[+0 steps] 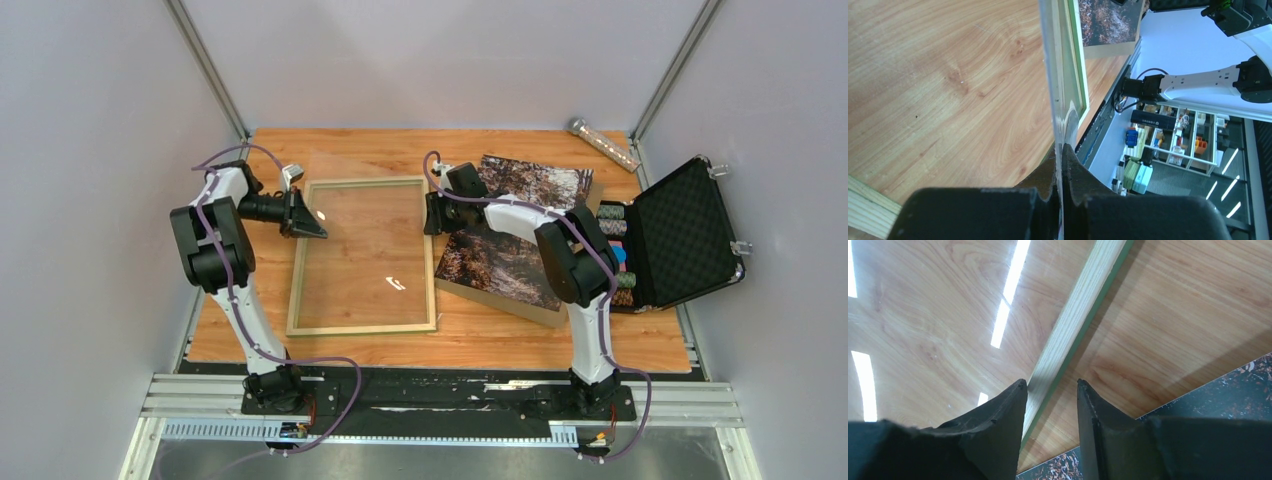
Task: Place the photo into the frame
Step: Place the photo frame item in the photo frame.
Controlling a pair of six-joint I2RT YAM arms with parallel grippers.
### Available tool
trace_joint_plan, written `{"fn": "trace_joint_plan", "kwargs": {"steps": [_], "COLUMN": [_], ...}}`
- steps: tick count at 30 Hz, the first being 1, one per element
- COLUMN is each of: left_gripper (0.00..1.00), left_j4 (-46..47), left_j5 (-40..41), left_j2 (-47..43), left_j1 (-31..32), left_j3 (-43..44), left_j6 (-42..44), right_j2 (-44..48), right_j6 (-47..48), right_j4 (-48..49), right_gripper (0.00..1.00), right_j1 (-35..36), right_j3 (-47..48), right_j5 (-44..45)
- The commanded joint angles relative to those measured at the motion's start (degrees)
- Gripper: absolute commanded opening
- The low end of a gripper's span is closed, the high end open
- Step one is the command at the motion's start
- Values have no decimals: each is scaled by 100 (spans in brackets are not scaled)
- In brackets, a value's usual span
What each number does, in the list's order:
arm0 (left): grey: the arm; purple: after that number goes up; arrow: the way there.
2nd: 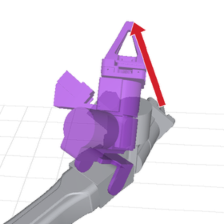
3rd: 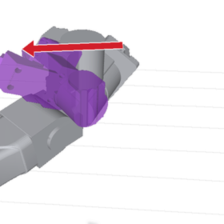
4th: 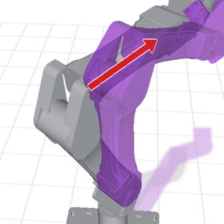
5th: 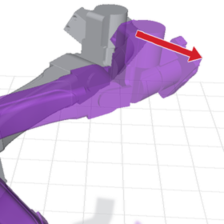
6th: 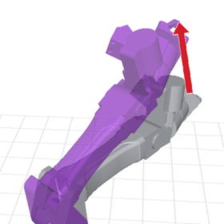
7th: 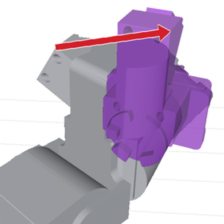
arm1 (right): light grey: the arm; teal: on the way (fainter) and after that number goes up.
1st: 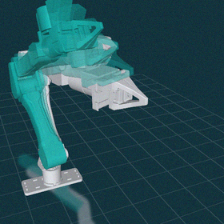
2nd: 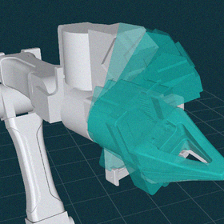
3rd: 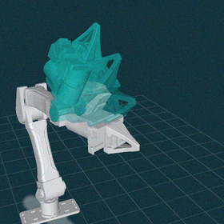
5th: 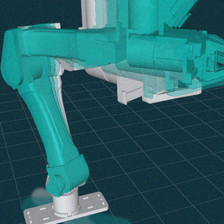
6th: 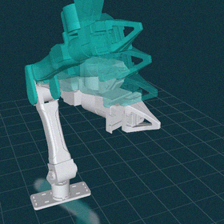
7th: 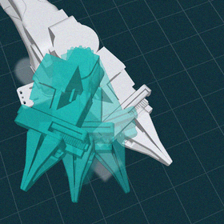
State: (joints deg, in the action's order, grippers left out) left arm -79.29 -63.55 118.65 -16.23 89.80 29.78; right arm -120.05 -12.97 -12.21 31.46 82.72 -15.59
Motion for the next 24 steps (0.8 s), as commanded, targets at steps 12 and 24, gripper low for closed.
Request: {"fn": "trace_joint_plan", "kwargs": {"steps": [12,24], "left_gripper": [0,0], "left_j4": [38,86], "left_j5": [-51,0], "left_j2": [256,420], "left_j1": [-11,-5], "left_j3": [280,319], "left_j6": [41,104], "right_j2": [-161,-269], "right_j6": [-74,-100], "right_j4": [43,17], "right_gripper": [39,39], "right_j1": [53,62], "right_j3": [256,354], "right_j5": [-198,-395]}}
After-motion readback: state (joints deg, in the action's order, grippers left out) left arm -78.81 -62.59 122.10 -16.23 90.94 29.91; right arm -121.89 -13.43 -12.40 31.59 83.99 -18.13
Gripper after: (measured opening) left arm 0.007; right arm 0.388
